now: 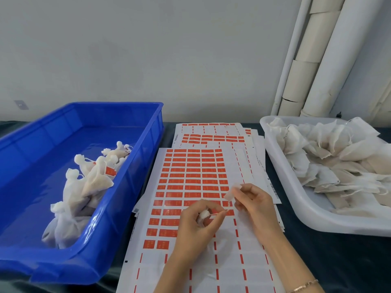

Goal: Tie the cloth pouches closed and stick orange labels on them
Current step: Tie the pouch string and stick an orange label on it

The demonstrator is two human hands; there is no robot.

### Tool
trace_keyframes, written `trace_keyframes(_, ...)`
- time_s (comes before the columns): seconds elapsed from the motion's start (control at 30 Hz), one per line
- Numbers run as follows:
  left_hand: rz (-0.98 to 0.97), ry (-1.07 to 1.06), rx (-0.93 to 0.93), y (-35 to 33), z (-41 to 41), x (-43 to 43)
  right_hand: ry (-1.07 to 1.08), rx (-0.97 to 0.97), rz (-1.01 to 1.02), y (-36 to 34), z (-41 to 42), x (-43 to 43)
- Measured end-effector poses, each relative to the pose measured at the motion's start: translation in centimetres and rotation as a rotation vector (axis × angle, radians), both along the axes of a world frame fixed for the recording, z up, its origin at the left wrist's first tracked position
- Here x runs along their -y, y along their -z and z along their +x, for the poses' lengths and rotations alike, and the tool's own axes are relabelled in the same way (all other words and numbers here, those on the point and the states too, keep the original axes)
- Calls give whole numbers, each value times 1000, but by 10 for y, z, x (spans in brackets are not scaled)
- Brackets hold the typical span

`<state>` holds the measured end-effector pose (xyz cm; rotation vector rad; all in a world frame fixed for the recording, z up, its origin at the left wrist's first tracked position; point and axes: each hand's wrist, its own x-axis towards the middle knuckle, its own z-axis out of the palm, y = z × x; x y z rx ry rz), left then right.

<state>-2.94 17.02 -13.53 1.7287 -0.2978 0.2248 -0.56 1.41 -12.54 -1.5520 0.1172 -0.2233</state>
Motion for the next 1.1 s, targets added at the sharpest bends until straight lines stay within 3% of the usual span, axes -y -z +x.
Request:
trace_keyframes(0.4, 44, 164, -48, -1, -2, 1, -74, 72, -33, 4, -1, 2)
trace_keyframes(0.53, 46, 253, -69, -3, -3, -1, 46, 104, -8, 3, 0, 3)
trace_keyframes(0.9, -75, 84, -35, -3, -2, 1, -266, 17, -48, -1, -6, 3)
trace_keyframes(1.1, -84, 23, -38, -2, -1, 1, -278, -19, -50, -1, -6, 2)
